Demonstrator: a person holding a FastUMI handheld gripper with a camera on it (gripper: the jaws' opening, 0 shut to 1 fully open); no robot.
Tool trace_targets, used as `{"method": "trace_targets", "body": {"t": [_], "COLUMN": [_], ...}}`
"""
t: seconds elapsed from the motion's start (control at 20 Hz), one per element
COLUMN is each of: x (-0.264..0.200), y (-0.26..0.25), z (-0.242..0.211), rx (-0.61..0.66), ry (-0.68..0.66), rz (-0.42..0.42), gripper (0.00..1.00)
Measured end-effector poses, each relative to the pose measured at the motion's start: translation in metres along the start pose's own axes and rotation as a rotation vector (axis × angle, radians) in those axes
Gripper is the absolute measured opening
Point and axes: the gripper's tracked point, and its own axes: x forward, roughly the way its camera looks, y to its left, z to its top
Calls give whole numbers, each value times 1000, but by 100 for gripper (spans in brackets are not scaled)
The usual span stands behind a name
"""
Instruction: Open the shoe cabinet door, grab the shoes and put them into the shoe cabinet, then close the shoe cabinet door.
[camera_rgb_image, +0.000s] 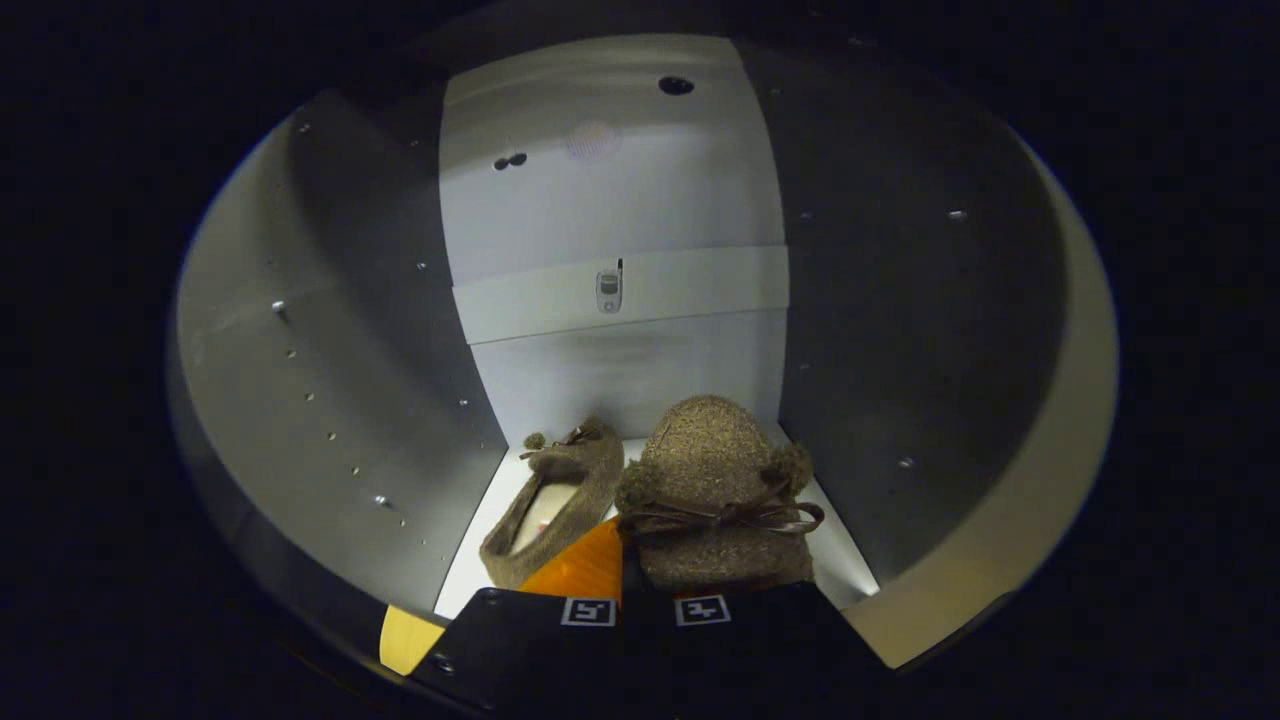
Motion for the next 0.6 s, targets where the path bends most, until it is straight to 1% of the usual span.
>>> {"method": "trace_targets", "body": {"t": [0.1, 0.3, 0.5, 0.6], "x": [30, 76, 110, 123], "y": [0, 1, -6, -6], "z": [-5, -25, -30, -30], "rx": [-27, -59, -97, -74], "ry": [31, 100, 145, 166], "rz": [-15, -33, -71, -78], "gripper": [7, 7, 7, 7]}}
